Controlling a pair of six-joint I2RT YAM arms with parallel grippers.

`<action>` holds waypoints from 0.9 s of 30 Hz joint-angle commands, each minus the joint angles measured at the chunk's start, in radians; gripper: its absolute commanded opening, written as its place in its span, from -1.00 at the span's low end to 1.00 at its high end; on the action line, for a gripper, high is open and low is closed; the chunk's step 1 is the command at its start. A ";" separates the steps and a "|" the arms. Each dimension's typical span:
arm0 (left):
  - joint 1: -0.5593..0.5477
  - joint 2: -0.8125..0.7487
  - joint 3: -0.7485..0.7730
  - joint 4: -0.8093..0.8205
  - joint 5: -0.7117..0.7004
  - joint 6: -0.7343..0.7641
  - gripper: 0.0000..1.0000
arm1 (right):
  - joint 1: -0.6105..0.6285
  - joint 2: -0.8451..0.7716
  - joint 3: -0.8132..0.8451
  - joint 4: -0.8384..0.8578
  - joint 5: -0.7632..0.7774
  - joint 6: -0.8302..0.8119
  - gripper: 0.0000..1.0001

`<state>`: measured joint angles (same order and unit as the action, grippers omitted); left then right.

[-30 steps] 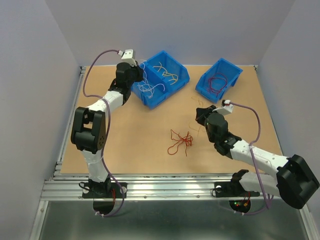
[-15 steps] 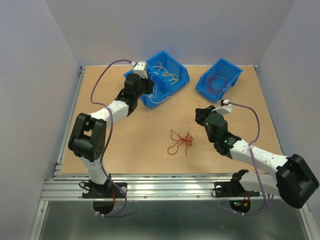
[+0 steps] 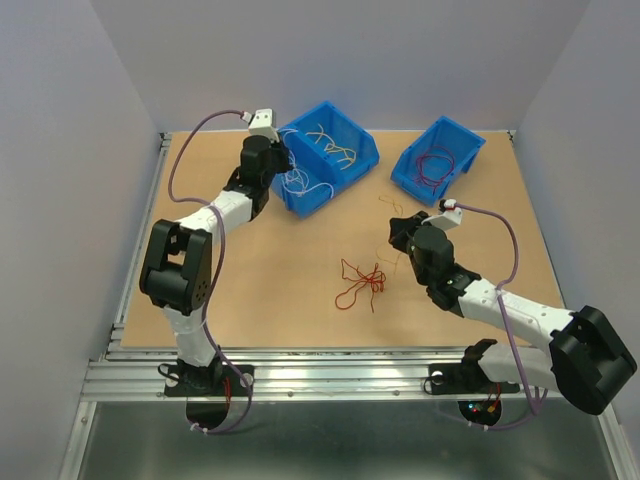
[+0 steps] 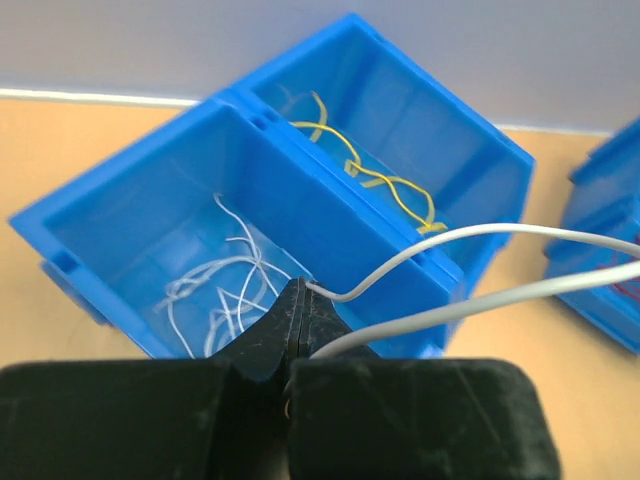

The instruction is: Untangle the cables

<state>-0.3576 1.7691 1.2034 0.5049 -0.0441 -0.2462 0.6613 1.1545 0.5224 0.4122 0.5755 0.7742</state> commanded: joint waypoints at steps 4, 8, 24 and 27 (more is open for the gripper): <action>0.040 0.174 0.369 -0.168 -0.140 -0.010 -0.99 | -0.003 0.019 0.031 0.039 0.007 -0.013 -0.99; 0.040 0.248 0.449 -0.229 -0.207 0.031 -0.99 | -0.002 0.024 0.033 0.039 0.009 -0.010 -0.99; -0.001 0.262 0.314 -0.022 -0.441 0.217 -0.94 | -0.003 0.002 0.027 0.037 -0.005 -0.001 -0.99; -0.007 0.268 0.312 -0.022 -0.487 0.232 -0.95 | -0.003 -0.010 0.024 0.036 -0.006 -0.003 -0.99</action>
<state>-0.3546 2.0415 1.5139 0.4114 -0.4435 -0.0597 0.6613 1.1763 0.5224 0.4118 0.5663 0.7746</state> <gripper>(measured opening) 0.048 0.036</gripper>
